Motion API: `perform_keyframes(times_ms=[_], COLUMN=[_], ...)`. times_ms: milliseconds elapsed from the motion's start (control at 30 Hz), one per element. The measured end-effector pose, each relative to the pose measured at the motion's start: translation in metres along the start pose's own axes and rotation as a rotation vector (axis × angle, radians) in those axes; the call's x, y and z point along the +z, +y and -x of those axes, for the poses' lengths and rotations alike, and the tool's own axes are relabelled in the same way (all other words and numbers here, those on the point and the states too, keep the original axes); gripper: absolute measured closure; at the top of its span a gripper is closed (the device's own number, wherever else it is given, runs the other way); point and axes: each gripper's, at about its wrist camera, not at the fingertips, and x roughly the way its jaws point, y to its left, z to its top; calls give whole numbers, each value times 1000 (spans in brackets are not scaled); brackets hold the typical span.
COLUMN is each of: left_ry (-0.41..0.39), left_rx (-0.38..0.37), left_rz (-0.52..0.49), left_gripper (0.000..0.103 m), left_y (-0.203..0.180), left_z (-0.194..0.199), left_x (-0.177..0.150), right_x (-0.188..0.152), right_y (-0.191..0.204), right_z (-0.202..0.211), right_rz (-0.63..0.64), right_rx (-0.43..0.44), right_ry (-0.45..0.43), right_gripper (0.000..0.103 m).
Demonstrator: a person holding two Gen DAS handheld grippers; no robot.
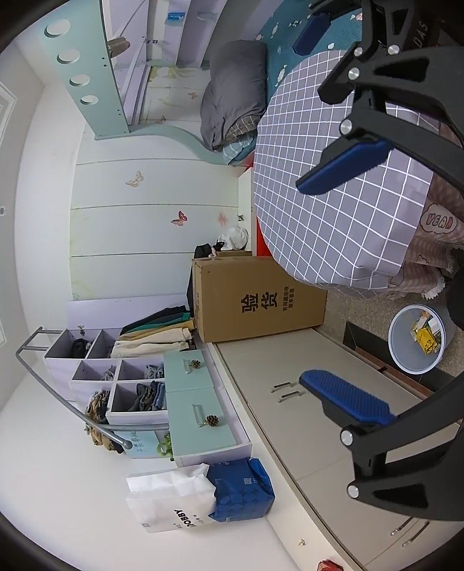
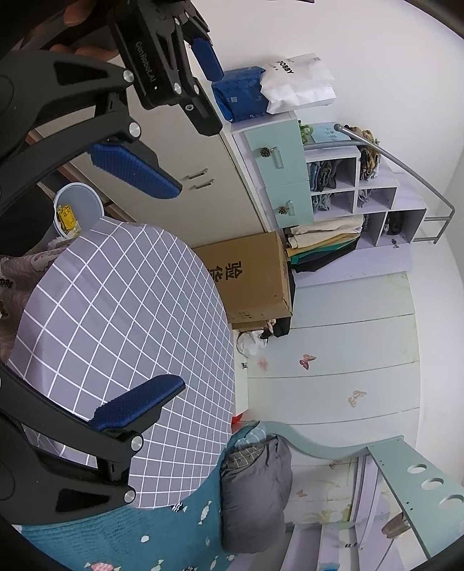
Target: Collect trash
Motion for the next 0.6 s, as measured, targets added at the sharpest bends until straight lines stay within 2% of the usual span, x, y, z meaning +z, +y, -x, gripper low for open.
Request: perform_keyframes(times_ms=[600], left_ry=[5], left_rx=[0], left_rz=[-20], left_gripper=[7], left_y=[-1], left_z=[-3], left_x=[-4], right_x=[-3], right_y=[-3], right_z=[-4], right_rz=[3], right_rx=[10], right_ry=[19], right_gripper=[6])
